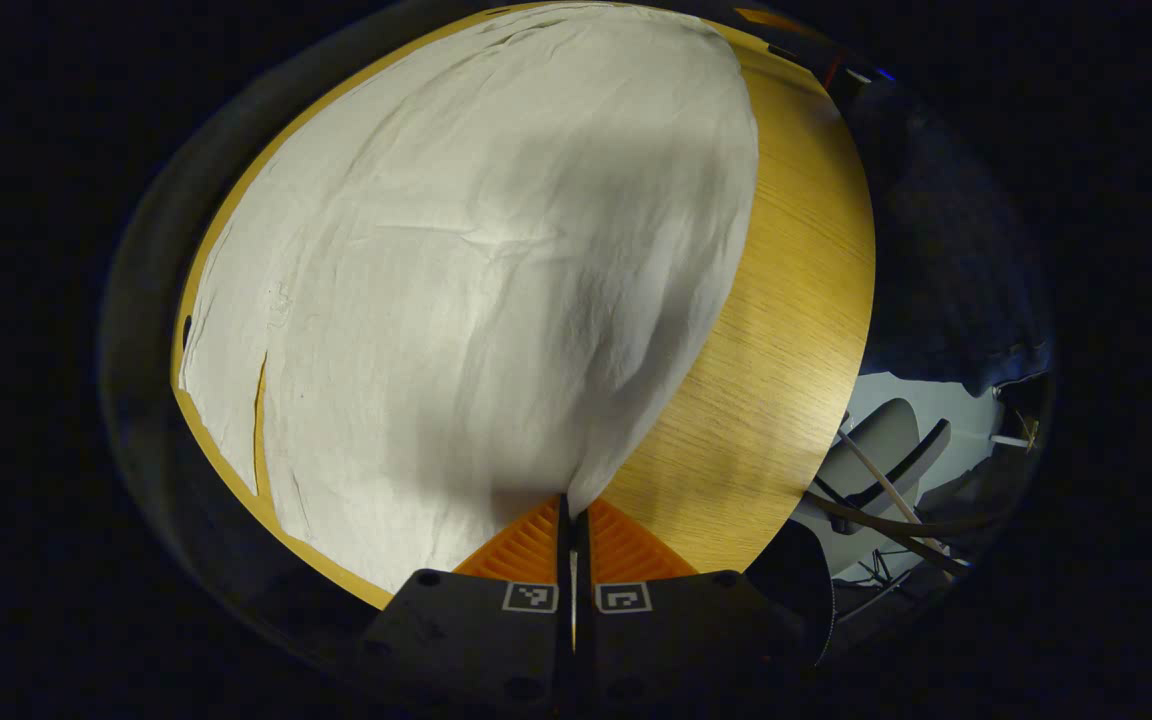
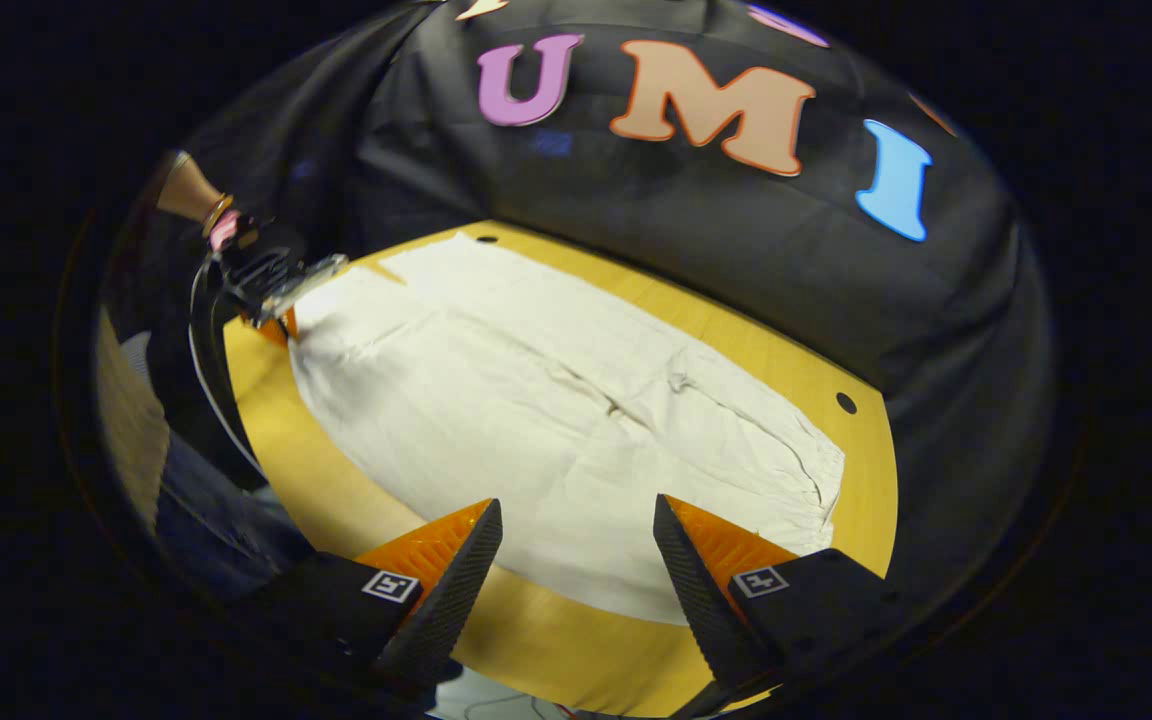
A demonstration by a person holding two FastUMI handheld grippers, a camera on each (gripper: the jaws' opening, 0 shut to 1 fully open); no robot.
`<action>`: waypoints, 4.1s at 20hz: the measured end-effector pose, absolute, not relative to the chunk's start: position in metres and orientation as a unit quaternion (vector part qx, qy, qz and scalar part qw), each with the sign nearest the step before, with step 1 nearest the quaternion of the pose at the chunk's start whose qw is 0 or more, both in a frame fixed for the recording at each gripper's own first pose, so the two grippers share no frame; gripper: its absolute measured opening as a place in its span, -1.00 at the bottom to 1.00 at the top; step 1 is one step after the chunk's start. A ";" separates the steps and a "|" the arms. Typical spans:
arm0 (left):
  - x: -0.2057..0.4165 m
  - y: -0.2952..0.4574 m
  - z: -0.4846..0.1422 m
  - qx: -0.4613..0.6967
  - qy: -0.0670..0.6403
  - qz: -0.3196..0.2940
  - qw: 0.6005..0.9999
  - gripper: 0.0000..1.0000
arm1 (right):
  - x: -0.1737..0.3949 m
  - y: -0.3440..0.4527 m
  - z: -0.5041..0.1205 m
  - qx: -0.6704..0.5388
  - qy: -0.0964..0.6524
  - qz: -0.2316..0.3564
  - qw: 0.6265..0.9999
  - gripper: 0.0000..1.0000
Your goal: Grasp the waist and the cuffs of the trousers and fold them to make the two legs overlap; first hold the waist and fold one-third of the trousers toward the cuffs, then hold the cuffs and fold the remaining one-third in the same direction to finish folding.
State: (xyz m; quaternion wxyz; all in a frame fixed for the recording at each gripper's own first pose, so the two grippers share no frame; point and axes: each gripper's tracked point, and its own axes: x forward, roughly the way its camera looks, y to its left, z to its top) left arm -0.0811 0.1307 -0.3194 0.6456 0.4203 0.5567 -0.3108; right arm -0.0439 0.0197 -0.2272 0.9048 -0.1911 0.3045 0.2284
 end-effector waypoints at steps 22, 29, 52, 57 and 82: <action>-0.080 0.131 -0.321 0.413 0.577 -0.294 0.640 -1.00 | -0.057 -0.045 -0.340 -0.324 0.499 0.363 0.717 0.87; -0.080 0.129 -0.321 0.410 0.580 -0.291 0.641 -1.00 | -0.055 -0.049 -0.336 -0.321 0.530 0.317 0.718 -0.03; 0.014 0.145 -0.232 0.376 0.466 -0.100 0.795 -1.00 | 0.013 -0.039 -0.251 -0.177 0.407 0.089 0.892 -0.94; 0.119 0.131 -0.177 0.384 0.379 -0.025 0.842 -1.00 | 0.084 -0.039 -0.199 -0.107 0.340 0.030 0.934 -0.94; 0.418 0.087 -0.215 0.215 0.272 0.062 0.936 -0.02 | 0.319 -0.051 -0.235 0.063 0.294 0.023 0.953 -0.52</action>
